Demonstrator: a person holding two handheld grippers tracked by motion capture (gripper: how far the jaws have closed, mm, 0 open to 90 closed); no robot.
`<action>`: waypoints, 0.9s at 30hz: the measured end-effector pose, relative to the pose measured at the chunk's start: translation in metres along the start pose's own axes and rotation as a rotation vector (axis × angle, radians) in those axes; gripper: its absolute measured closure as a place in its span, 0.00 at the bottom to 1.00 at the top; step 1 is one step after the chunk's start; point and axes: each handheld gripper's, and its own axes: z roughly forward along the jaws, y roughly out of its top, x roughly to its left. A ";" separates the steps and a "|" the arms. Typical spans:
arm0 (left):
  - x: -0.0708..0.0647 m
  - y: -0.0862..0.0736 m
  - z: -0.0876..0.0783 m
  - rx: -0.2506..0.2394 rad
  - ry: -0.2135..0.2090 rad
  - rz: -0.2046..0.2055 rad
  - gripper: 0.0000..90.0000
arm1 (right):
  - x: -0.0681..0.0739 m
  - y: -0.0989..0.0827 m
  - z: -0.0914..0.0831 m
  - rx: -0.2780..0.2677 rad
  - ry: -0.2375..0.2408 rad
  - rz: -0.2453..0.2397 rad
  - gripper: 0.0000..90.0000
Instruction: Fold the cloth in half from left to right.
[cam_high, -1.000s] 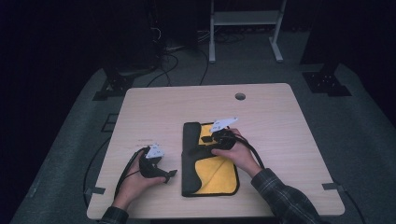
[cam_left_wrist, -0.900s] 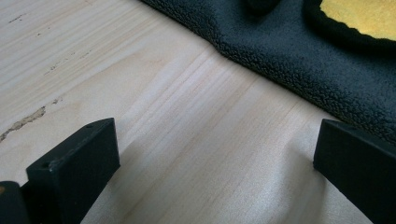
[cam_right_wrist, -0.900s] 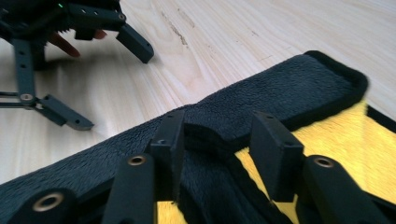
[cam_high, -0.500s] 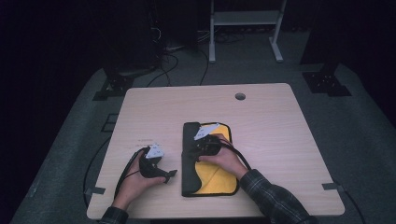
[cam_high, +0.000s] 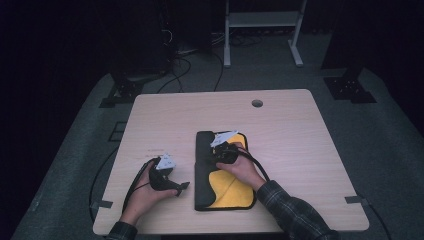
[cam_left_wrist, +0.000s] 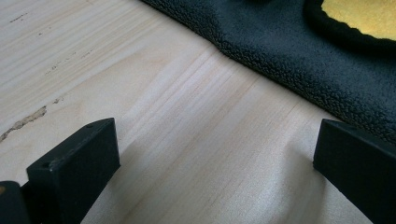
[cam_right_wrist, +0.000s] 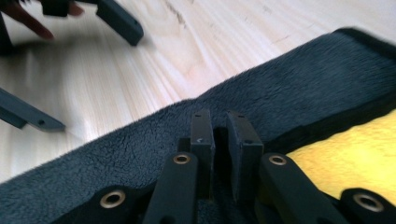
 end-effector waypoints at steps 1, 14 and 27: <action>0.000 0.000 0.000 0.000 0.000 0.000 0.00 | -0.002 0.001 -0.002 -0.010 0.001 0.000 0.91; 0.000 0.000 0.000 0.000 0.001 -0.003 0.00 | -0.026 0.014 -0.041 -0.118 -0.038 0.064 0.91; 0.000 0.000 0.000 0.000 0.001 -0.005 0.00 | -0.069 0.012 -0.065 -0.163 -0.151 0.153 0.91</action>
